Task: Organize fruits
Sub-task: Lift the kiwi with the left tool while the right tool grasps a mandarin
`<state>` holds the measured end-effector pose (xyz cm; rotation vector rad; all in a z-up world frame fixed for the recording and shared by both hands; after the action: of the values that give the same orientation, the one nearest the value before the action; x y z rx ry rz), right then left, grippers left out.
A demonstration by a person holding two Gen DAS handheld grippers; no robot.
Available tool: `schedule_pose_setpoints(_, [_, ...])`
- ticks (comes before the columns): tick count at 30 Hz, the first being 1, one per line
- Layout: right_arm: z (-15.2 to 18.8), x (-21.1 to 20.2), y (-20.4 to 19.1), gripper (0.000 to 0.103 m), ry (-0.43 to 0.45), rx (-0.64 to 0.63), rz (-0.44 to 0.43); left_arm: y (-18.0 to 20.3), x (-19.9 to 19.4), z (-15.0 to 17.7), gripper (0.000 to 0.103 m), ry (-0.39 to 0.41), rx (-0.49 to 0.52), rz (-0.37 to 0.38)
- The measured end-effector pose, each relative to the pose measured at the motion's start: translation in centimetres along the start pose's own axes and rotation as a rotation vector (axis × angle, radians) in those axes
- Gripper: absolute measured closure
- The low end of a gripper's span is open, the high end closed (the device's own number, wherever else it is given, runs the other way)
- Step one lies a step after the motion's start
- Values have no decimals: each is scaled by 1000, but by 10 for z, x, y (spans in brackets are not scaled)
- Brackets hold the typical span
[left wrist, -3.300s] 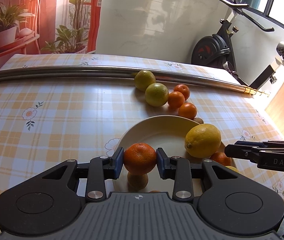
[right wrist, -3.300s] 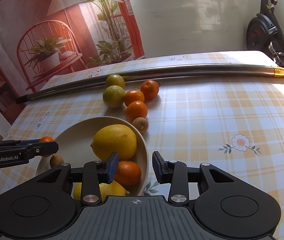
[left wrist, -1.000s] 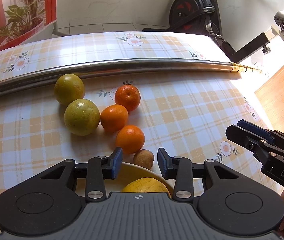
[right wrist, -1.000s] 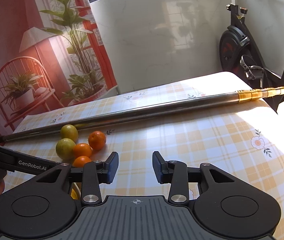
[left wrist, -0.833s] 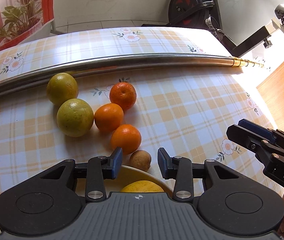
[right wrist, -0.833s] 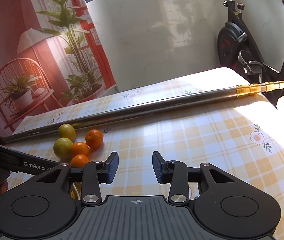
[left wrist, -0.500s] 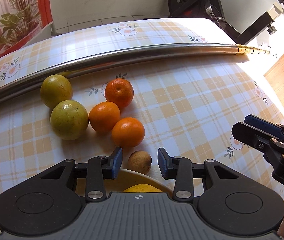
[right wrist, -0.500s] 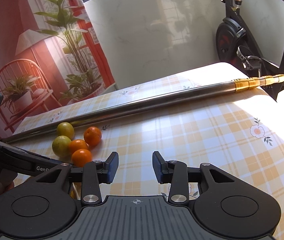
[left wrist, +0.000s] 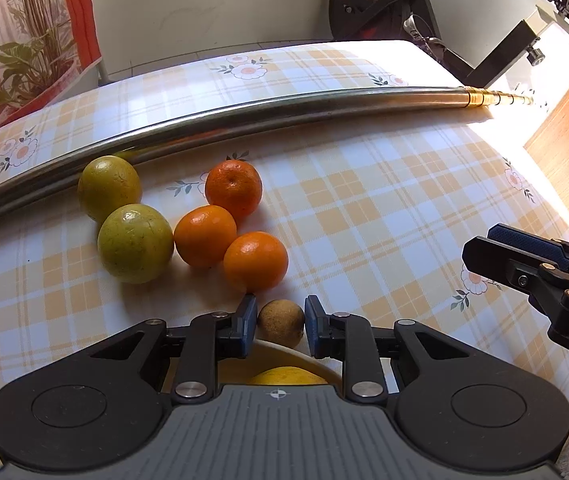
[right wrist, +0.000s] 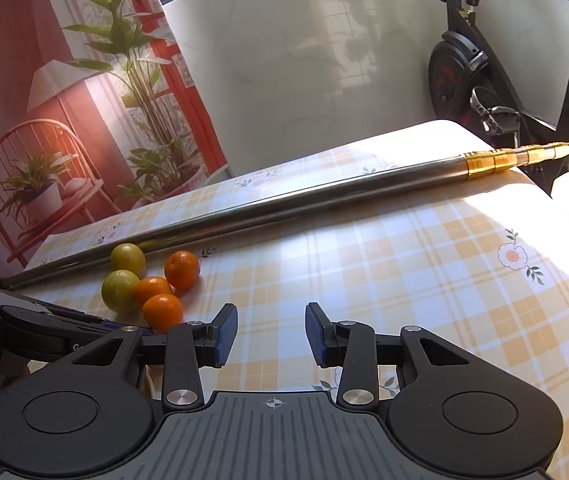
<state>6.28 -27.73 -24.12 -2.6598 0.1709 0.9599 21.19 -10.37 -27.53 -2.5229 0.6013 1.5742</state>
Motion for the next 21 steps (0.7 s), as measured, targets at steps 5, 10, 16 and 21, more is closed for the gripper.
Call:
schedule_pose_setpoints(5, [0,0,-1,68,-1,-1,1,-10,-10,0,76,34,-42,22])
schedule_pose_setpoints(10, [-1,3,-5,67,-2,-24,-6,-20,-36,2,76,117,-66,44])
schedule_pose_setpoints(16, [-5,15,-26,67,-22,-89,-57,-44,-62,11,76,198,-124,24])
schedule_pose_setpoints(21, [-9,34,-54,67,-51,-160,-125,-65,-80,23,76,253,-154,-27])
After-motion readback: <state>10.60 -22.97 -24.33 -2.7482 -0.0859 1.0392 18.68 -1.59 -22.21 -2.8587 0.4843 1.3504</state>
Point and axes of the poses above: each gripper's, at about its wrist camera, not at the fingertips, and x roughly the way its jaws point, y to its right, z to its underside, the point moved 2 cm from there along x, roughly the way its jaws point, and after that the axes turned 2 degrees about -x, right-handed, at the moved point
